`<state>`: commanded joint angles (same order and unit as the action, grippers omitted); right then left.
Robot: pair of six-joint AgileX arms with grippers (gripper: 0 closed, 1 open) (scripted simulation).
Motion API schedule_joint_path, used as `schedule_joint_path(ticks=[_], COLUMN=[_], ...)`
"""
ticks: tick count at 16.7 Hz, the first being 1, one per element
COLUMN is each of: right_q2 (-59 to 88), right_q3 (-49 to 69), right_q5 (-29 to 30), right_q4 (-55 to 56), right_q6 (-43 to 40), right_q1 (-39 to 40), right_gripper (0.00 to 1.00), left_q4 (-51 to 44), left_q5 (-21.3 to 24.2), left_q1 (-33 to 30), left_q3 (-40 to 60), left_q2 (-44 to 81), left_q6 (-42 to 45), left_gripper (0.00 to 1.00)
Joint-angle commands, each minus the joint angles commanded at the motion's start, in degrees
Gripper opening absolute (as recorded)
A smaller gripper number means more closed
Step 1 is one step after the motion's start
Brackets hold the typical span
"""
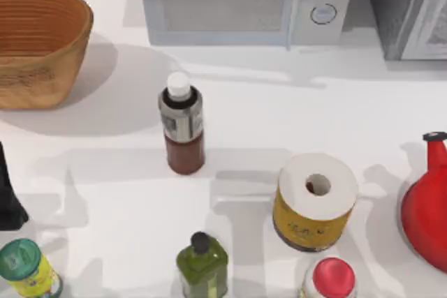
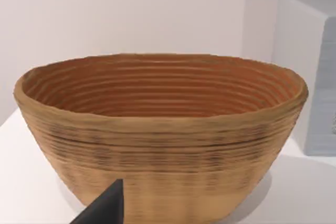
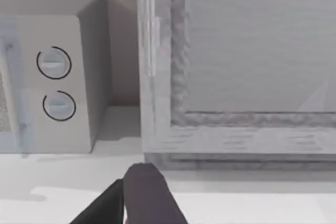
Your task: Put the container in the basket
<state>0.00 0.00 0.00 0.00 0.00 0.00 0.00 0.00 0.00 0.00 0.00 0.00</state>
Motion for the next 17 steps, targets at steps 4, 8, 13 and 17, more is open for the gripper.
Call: schedule_joint_path(ticks=[4, 8, 13, 17], right_q2=[0.0, 0.0, 0.0, 0.0], right_q3=[0.0, 0.0, 0.0, 0.0], right_q5=[0.0, 0.0, 0.0, 0.0], right_q4=[0.0, 0.0, 0.0, 0.0], right_q6=[0.0, 0.0, 0.0, 0.0], right_q1=[0.0, 0.0, 0.0, 0.0], right_gripper=[1.0, 1.0, 1.0, 1.0], left_q4=[1.24, 10.41, 33.46, 54.58], left_q5=[1.1, 6.03, 12.86, 18.78], left_q1=[-0.42, -1.29, -2.08, -4.4], left_q3=[0.48, 4.03, 10.57, 14.58], left_q2=[1.75, 12.29, 38.14, 64.9], left_q6=[-0.18, -1.95, -4.2, -4.39], left_gripper=[1.0, 1.0, 1.0, 1.0])
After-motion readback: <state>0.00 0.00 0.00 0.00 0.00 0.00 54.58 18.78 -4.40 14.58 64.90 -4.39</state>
